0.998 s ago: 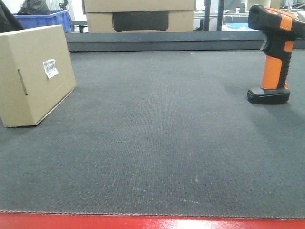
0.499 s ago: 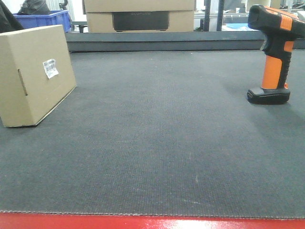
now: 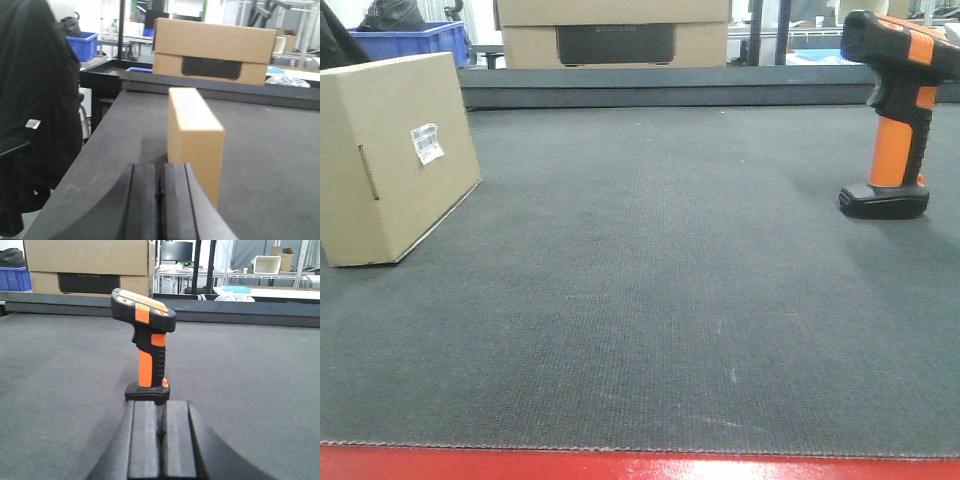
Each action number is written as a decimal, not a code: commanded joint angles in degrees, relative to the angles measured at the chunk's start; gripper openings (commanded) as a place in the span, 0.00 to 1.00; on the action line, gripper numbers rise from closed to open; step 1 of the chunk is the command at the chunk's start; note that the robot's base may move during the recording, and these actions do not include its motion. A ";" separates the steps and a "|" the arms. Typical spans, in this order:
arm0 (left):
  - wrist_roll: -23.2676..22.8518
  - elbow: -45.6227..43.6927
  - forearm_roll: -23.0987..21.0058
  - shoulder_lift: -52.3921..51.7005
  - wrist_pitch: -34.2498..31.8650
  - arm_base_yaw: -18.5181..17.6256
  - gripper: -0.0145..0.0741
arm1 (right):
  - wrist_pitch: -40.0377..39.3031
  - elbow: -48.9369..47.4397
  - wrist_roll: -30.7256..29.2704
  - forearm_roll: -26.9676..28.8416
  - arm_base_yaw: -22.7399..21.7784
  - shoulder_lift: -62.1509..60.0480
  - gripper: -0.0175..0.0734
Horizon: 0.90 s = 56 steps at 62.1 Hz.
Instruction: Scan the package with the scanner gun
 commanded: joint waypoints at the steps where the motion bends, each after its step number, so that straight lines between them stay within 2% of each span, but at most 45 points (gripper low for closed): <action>1: 0.35 2.36 -0.30 -3.25 -0.86 0.50 0.04 | -1.27 0.08 -0.21 0.07 -0.32 -0.33 0.01; 6: 0.35 4.79 -0.30 -5.81 -0.86 0.50 0.04 | -1.27 0.08 -0.21 0.07 -0.32 -0.33 0.01; 15: 0.35 4.79 -0.14 -5.81 1.24 0.79 0.04 | -1.27 0.08 -0.21 0.07 -0.32 -0.33 0.01; 56: 0.35 4.79 -0.14 -5.81 1.24 0.79 0.04 | -1.27 0.08 -0.21 0.07 -0.32 -0.33 0.01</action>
